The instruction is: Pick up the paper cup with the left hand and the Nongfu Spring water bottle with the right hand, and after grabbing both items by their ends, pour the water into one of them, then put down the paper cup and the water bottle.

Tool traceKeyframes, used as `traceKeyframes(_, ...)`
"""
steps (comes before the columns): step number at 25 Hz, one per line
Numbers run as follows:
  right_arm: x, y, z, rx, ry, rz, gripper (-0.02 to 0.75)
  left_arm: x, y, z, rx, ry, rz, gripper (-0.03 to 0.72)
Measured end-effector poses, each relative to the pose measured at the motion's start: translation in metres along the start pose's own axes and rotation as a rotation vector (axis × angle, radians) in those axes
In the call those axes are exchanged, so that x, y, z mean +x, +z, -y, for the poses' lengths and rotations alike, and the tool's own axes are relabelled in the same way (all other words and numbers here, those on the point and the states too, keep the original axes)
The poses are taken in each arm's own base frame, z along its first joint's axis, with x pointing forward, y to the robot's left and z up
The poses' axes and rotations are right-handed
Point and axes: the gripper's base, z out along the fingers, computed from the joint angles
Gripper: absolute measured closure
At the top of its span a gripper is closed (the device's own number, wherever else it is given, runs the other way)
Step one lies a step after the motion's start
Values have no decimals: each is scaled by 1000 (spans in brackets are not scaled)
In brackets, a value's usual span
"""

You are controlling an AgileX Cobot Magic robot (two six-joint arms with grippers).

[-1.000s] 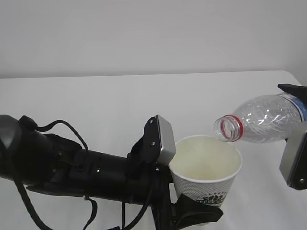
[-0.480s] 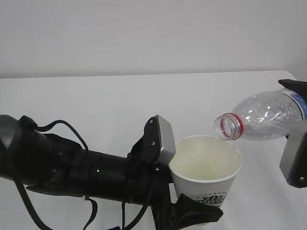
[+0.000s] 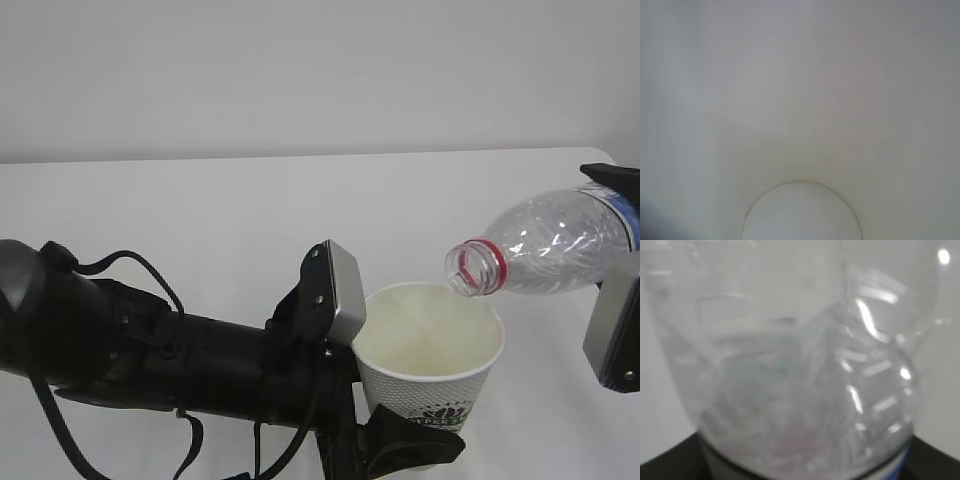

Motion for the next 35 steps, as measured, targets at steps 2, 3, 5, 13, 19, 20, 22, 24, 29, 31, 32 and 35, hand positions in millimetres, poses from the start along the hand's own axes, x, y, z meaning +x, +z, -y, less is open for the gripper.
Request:
traceKeyframes(2,0,0,0,0,-8,0,272,0,0,0,0,0,0,185)
traceKeyframes(3,0,0,0,0,-10,0,272,0,0,0,0,0,0,185)
traceKeyframes(5,0,0,0,0,-14,0,272,0,0,0,0,0,0,185)
traceKeyframes(13,0,0,0,0,-14,-1,272,0,0,0,0,0,0,185)
traceKeyframes(19,0,0,0,0,-14,-3,272,0,0,0,0,0,0,185)
traceKeyframes(20,0,0,0,0,-14,-3,272,0,0,0,0,0,0,185)
traceKeyframes(22,0,0,0,0,-21,-3,272,0,0,0,0,0,0,185)
traceKeyframes(24,0,0,0,1,-23,-4,272,0,0,0,0,0,0,185)
traceKeyframes(29,1,0,0,1,-15,-10,272,0,0,0,0,0,0,185)
traceKeyframes(31,1,0,0,1,-15,-11,272,0,0,0,0,0,0,185)
traceKeyframes(32,1,0,0,1,-15,-11,272,0,0,0,0,0,0,185)
traceKeyframes(35,1,0,0,1,-13,-12,272,0,0,0,0,0,0,185)
